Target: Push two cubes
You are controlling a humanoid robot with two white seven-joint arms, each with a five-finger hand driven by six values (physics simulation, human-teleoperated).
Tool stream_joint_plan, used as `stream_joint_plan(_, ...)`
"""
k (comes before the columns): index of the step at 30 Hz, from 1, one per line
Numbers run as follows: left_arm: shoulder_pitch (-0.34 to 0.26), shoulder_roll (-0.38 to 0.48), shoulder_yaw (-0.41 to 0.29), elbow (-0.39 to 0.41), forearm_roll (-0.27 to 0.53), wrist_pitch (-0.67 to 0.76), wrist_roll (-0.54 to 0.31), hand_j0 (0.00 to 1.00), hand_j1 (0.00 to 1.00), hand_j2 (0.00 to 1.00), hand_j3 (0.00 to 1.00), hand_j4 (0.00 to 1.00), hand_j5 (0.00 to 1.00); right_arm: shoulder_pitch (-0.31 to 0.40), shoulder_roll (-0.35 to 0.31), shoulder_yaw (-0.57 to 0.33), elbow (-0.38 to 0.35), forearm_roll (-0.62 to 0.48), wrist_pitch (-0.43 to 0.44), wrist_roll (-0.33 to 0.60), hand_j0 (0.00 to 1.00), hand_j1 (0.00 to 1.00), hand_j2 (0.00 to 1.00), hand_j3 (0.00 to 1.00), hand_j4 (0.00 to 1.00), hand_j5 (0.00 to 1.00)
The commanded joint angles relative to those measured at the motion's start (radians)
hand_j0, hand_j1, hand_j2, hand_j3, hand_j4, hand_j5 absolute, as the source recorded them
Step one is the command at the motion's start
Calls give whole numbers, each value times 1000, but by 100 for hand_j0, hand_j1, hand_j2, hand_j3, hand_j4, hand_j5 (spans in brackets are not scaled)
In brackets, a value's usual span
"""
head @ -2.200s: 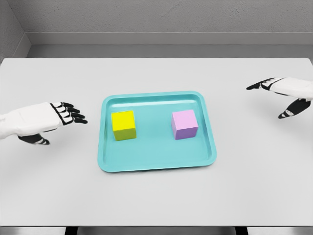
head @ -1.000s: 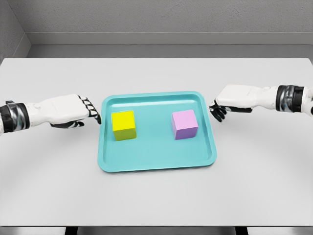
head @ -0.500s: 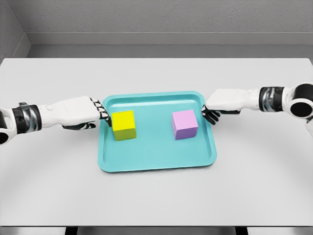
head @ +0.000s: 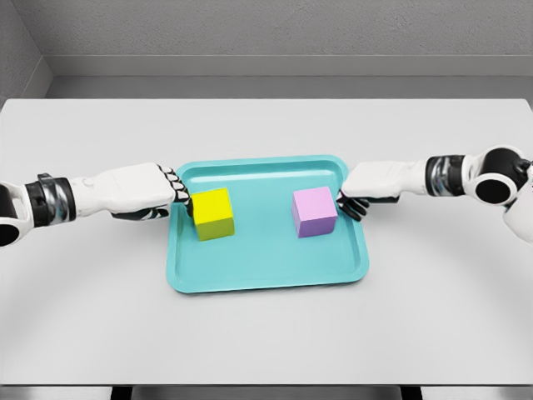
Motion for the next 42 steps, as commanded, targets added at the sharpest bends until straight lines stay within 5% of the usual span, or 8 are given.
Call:
stream_joint_plan(1,-5,-1,0,5,2,1,-3,61,61,61,61,61,61,0,7,13,-1,2,1,2,10,10,10,10,10,10)
stream_joint_plan(25,-54,-108,-60,40,-6,1,-14,61,61,61,61,61,61,-12,32,38,-17,10,1,2,10,10,10,10,10,10)
stream_joint_plan(42,-48,-58,-16,49,43,1,-14,62,62,62,62,62,62,-12,34,45,-47,10,1,2,10,10,10,10,10,10)
